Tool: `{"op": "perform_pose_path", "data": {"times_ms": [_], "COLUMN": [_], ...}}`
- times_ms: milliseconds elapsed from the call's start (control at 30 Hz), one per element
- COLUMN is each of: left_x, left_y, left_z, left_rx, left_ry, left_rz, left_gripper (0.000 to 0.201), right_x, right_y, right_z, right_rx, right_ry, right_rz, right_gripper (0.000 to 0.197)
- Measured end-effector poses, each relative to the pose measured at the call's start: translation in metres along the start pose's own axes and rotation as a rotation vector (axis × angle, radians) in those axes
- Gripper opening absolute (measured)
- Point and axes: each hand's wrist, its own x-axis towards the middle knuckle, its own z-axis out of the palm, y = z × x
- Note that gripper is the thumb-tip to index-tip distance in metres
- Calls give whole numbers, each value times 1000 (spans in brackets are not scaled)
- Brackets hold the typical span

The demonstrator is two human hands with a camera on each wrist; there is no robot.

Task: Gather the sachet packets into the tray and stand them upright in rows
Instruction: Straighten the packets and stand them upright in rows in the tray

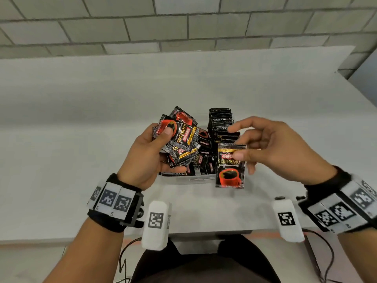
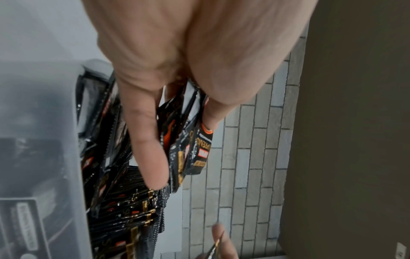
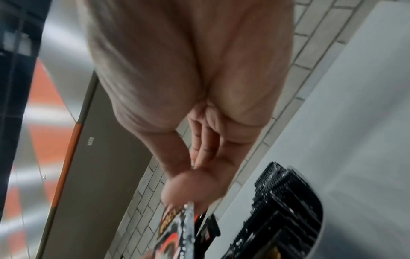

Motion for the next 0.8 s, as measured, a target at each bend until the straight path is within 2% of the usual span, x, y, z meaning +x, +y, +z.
{"op": "perform_pose_path", "data": {"times_ms": [133,233,433,600,700,800], "left_x": [1,2,2,3,3,3], "left_y": [-2,-3,-2,-1,-2,-3], "left_z": [1,0,-1,-2,-1,0], "left_rx": [25,31,32,23,27,30], "left_ry": [-13,-9,-10,-15,-19,-21], "left_rz": [7,11,6,10,9,3], "left_gripper": [21,21,20,24,25,24], "right_x": [4,7,9,9,10,12], "right_y": [6,10,14,21,22,25], "right_z": [2,3,5,5,6,7], "right_rx": [75,44,-19,-494,-674,-791], "right_ry": [-82,-37,27,58,75,66], "right_rz": [96,107,-1,-169,-209,-182], "right_gripper": [20,9,10,20,20,20]}}
